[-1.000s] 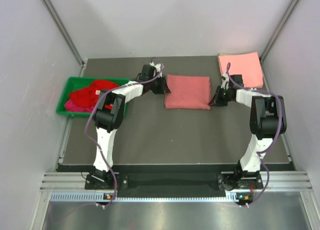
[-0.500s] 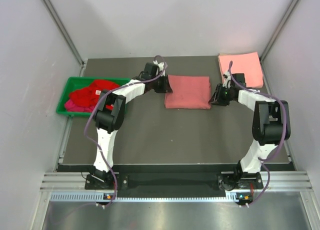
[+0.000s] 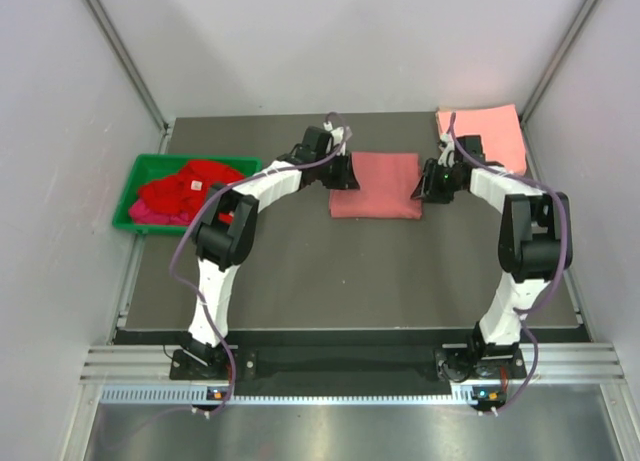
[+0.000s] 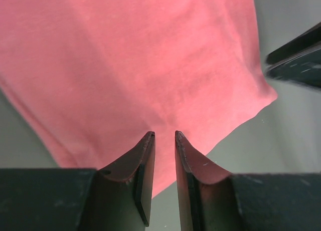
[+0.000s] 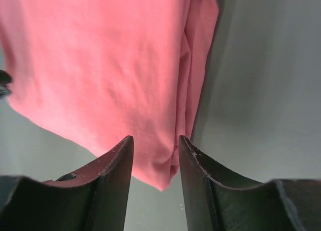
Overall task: Fold and stack the t-shirts
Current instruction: Fold the tshirt
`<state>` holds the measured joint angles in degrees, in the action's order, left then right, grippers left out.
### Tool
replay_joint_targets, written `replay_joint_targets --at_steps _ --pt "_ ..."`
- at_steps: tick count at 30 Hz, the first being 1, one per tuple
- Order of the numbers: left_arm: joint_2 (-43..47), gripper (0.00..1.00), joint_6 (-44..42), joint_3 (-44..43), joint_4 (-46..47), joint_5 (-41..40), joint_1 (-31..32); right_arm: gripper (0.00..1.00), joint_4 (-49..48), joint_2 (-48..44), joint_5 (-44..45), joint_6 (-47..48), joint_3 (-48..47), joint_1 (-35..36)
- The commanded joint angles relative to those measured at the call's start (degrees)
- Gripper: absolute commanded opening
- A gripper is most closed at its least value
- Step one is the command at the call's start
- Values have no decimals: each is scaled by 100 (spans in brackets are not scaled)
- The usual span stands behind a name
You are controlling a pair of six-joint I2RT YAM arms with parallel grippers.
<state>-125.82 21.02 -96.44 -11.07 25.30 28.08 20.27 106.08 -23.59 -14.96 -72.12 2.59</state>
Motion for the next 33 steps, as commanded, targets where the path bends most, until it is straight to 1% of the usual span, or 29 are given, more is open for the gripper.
replay_joint_targets --at_steps 1,3,4,5,6,7,8,11,14,16,17,19,20,21,22,23,25,26,28,30,31,33 --pt "-118 28 -124 -252 -35 72 110 41 91 237 144 160 13 180" --pt "-118 28 -185 -121 -71 -16 154 36 -163 202 188 160 371 180" --pt "-110 28 -212 -42 -53 -112 172 31 -268 159 223 151 478 180" --pt "-101 28 -238 124 -36 -191 189 11 -400 132 354 108 566 180" --pt "-92 27 -334 204 -62 -305 242 0 -419 132 521 64 689 172" --pt "-14 27 -413 301 -88 -759 286 0 -436 54 836 55 760 172" --pt "39 27 -501 537 -80 -1007 330 0 -593 -17 917 -6 882 146" --pt "286 27 -651 854 17 -1964 488 0 -919 -403 962 -77 1348 -21" --pt "488 27 -494 908 0 -2047 506 0 -902 -632 1024 -33 1507 -48" --pt "689 27 -344 856 -114 -1898 506 0 -920 -772 945 -33 1551 -48" --pt "777 27 -318 838 -89 -1775 506 0 -929 -817 892 -51 1586 -39" --pt "953 29 -177 803 -44 -1231 488 0 -903 -948 647 -60 1604 -48" --pt "998 29 -142 689 -88 -1038 480 3 -859 -984 593 -51 1543 -39" --pt "1033 30 -37 645 -97 -696 436 9 -806 -1028 558 -51 1517 -48" --pt "1068 30 16 610 -88 -563 392 15 -771 -1141 505 -59 1490 -57" --pt "1077 31 78 557 -88 -413 348 25 -753 -1177 505 -51 1403 -48" --pt "1051 31 236 443 -97 -245 208 31 -596 -1143 470 -25 1227 -74" --pt "1016 31 202 390 -175 -245 138 36 -525 -1090 461 37 974 -92" --pt "849 31 114 145 -316 -315 84 42 -358 -792 470 98 700 -110" --pt "613 31 17 -49 -553 -394 14 44 -305 -451 418 125 305 -145" --pt "533 31 -1 -233 -606 -385 -12 45 -278 -335 400 142 173 -153" --pt "375 30 8 -313 -607 -307 -83 46 -287 15 338 195 -188 -189"
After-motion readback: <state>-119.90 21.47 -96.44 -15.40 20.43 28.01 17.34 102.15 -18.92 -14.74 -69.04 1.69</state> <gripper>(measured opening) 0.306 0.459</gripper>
